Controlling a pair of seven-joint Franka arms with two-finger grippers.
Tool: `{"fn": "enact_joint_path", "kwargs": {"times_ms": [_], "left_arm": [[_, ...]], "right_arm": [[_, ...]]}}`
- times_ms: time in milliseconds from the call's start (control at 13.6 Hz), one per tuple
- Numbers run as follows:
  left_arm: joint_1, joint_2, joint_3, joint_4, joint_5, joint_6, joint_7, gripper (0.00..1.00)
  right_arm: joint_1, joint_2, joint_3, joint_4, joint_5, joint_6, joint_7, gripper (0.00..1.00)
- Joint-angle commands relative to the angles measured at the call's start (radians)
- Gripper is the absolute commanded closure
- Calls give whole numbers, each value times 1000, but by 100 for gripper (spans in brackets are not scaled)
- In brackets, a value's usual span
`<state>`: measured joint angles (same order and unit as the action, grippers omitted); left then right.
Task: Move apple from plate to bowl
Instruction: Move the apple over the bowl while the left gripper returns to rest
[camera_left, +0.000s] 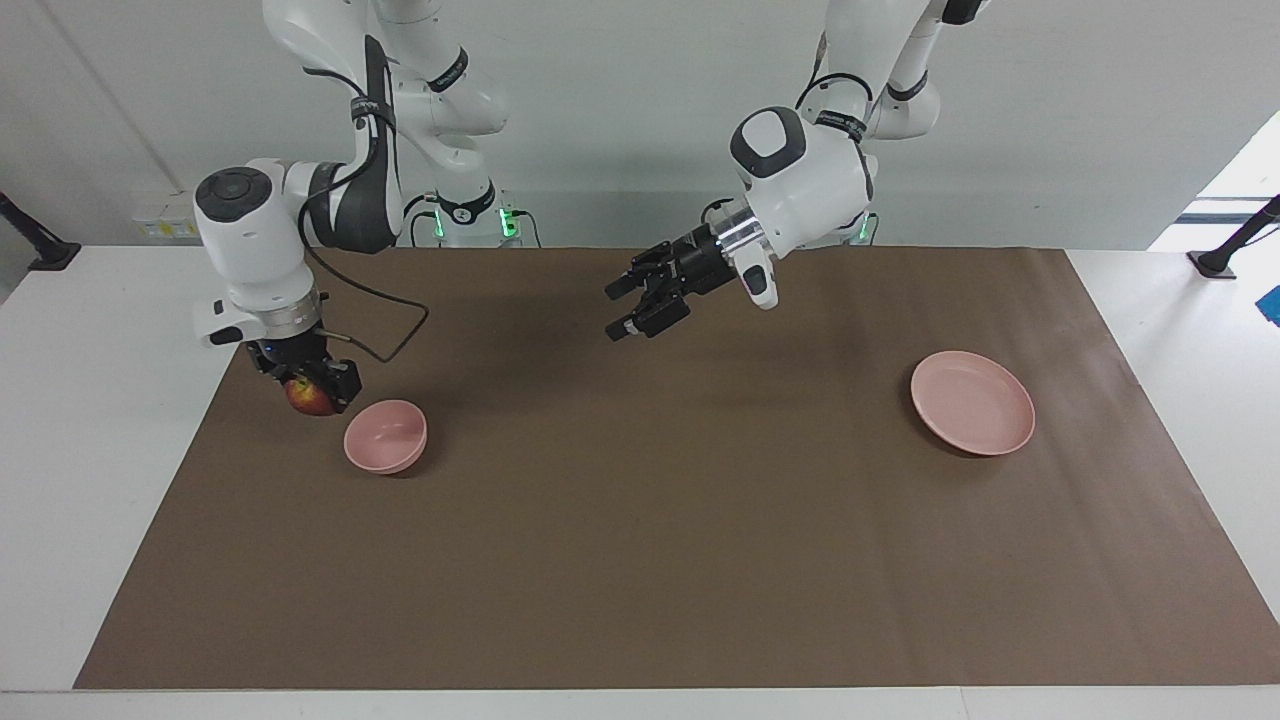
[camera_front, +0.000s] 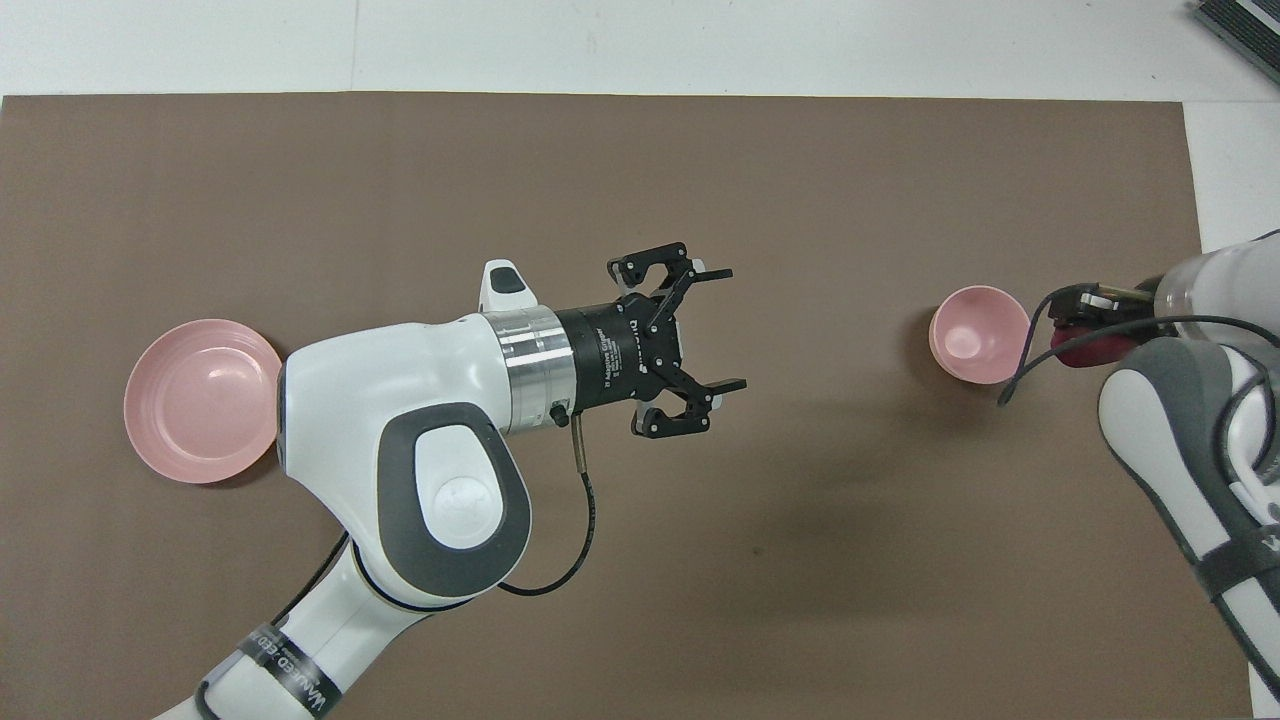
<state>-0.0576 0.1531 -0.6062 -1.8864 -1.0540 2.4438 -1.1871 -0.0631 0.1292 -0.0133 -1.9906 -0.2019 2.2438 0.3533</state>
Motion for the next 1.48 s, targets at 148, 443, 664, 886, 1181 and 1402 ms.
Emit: {"fn": "enact_joint_path", "kwargs": {"times_ms": [148, 443, 664, 886, 1181, 1402], "left_arm": [[7, -33, 88, -11, 251, -215, -2, 0], [7, -37, 147, -8, 463, -319, 0, 0], [7, -37, 197, -7, 615, -360, 49, 0], [5, -40, 288, -5, 640, -431, 197, 0], [5, -38, 411, 9, 667, -453, 470, 0], [5, -37, 489, 16, 715, -453, 562, 0]], "right_arm": [[48, 72, 3, 9, -137, 68, 136, 100], [58, 87, 4, -14, -136, 92, 208, 100], [63, 96, 4, -17, -136, 106, 211, 100], [65, 115, 6, -16, -136, 108, 210, 100], [66, 122, 6, -17, -133, 106, 214, 100], [68, 135, 7, -19, -126, 105, 220, 100]]}}
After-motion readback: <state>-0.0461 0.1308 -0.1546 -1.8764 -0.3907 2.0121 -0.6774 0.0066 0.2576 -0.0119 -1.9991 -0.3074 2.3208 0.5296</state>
